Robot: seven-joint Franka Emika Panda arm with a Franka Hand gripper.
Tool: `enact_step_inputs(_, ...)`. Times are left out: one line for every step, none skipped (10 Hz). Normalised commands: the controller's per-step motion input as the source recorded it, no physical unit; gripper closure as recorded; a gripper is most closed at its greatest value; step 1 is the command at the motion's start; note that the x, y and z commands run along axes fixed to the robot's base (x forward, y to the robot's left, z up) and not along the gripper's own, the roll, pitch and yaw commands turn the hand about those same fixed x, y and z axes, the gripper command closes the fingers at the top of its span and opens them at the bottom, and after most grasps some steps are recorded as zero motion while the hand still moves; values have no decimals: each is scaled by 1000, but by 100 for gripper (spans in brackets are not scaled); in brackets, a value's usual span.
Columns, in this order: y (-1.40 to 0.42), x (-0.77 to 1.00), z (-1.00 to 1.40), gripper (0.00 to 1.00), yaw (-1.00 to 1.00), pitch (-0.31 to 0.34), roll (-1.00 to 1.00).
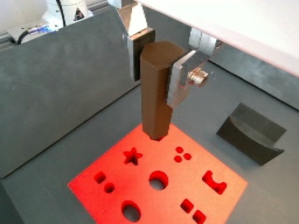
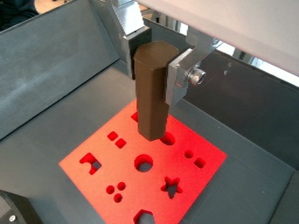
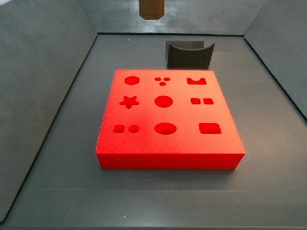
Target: Insert the hexagon object.
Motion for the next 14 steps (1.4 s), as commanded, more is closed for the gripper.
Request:
enact_step_inputs(0,23,-26,100,0,0,0)
enact_step_inputs(163,0,-69,100,-49,-99,-154)
enact_step_inputs(631,-194,-237,100,-89,-226,-277)
enact_step_inputs(680,-397,-220,100,80,-341,-264)
enact_step_inputs(660,-300,-263,100,371,-244,-183)
enact_step_inputs(677,-294,-377,100,469,-189,-123)
enact_step_inputs(631,-249,-440,100,594,-140,-71)
enact_step_inputs(537,-197,-397,100,711,-89,-29)
enact_step_inputs(420,-154,-360,100,803,-51,0)
enact_step_inputs(403,-11,-363,100,731,-23,0)
enact_step_inputs(171,160,-529,100,600,90,129)
enact_step_inputs(177,409,-534,100,360,236,93)
enact_step_inputs(183,417,-454,100,277,294,86)
enact_step_inputs(223,420,-543,100,186,289,20)
